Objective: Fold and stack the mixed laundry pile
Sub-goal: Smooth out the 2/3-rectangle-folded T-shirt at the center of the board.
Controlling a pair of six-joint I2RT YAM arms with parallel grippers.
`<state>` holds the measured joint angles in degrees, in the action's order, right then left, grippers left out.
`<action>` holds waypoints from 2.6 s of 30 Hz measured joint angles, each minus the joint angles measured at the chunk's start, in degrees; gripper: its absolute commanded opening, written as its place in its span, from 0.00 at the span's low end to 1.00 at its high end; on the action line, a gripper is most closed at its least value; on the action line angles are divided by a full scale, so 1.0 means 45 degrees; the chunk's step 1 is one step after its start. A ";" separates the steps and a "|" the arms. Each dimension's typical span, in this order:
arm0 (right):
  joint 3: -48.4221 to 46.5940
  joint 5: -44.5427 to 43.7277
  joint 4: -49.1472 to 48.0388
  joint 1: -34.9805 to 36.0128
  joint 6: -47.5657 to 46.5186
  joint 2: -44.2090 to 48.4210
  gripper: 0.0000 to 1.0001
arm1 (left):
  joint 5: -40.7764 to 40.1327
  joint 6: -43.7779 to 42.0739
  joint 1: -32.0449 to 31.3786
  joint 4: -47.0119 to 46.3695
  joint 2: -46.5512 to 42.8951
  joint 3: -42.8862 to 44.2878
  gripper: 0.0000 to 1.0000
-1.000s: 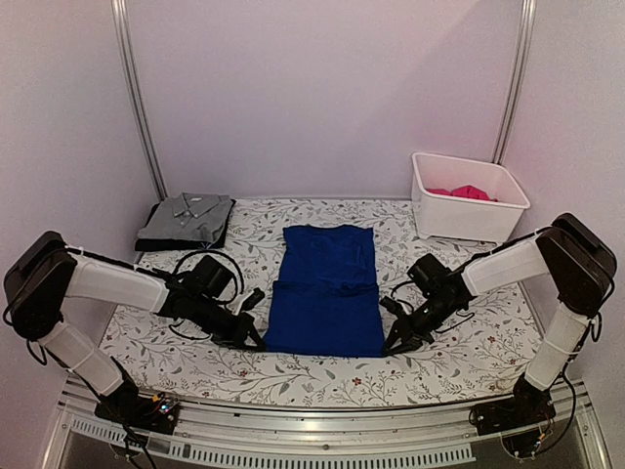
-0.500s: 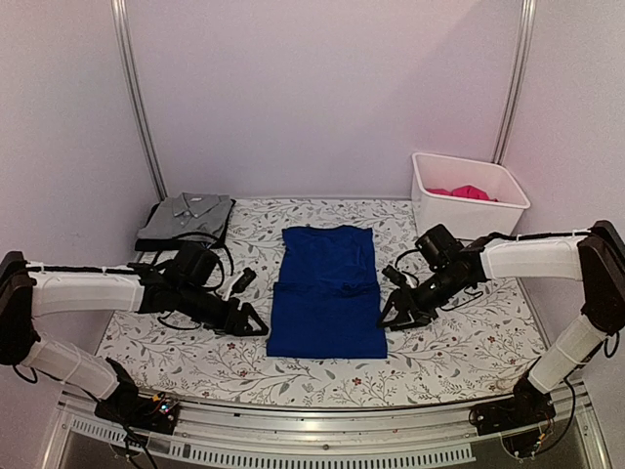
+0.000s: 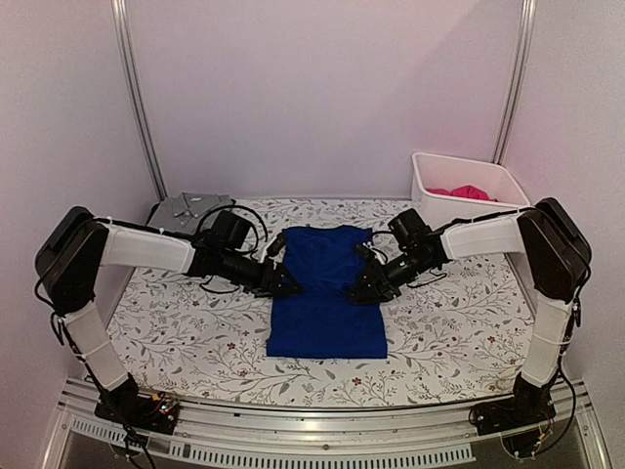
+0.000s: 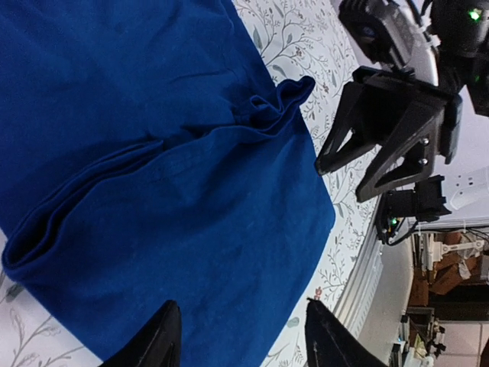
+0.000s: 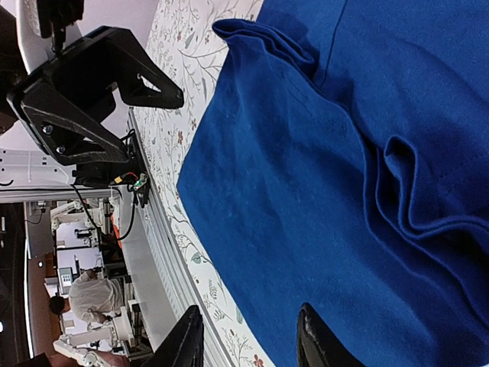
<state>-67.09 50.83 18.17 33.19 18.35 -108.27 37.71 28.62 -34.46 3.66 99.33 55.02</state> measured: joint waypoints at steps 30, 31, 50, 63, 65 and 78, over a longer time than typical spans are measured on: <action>-0.3614 0.2307 -0.1797 -0.1729 -0.0083 -0.5221 0.41 | 0.1923 0.0384 0.2098 -0.2273 0.5241 0.2924 0.58; -0.3653 0.2307 -0.1705 -0.1739 -0.0073 -0.5221 0.42 | 0.1923 0.0340 0.2103 -0.2254 0.5236 0.2939 0.62; -0.1894 0.0481 0.0656 -0.1700 0.0155 -0.0821 0.52 | 0.0330 -0.1015 0.2380 0.1647 -0.1132 0.0359 0.79; 0.4090 -0.1122 0.0000 -0.0510 0.0831 0.3084 0.51 | -0.0797 0.2025 0.0340 0.0243 -0.4668 -0.6091 0.57; 0.5066 -0.1292 -0.0170 -0.0126 0.1141 0.3415 0.51 | -0.0913 0.2390 -0.0019 -0.0233 -0.4668 -0.6557 0.54; 0.7329 -0.2336 -0.2540 0.0816 0.2715 0.4065 0.42 | -0.0719 0.3060 -0.0918 -0.3094 -0.3167 -0.7009 0.35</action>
<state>-34.11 40.32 6.74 36.86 30.57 -89.97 34.48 42.39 -38.59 -10.26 85.08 23.49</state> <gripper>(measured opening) 0.451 0.387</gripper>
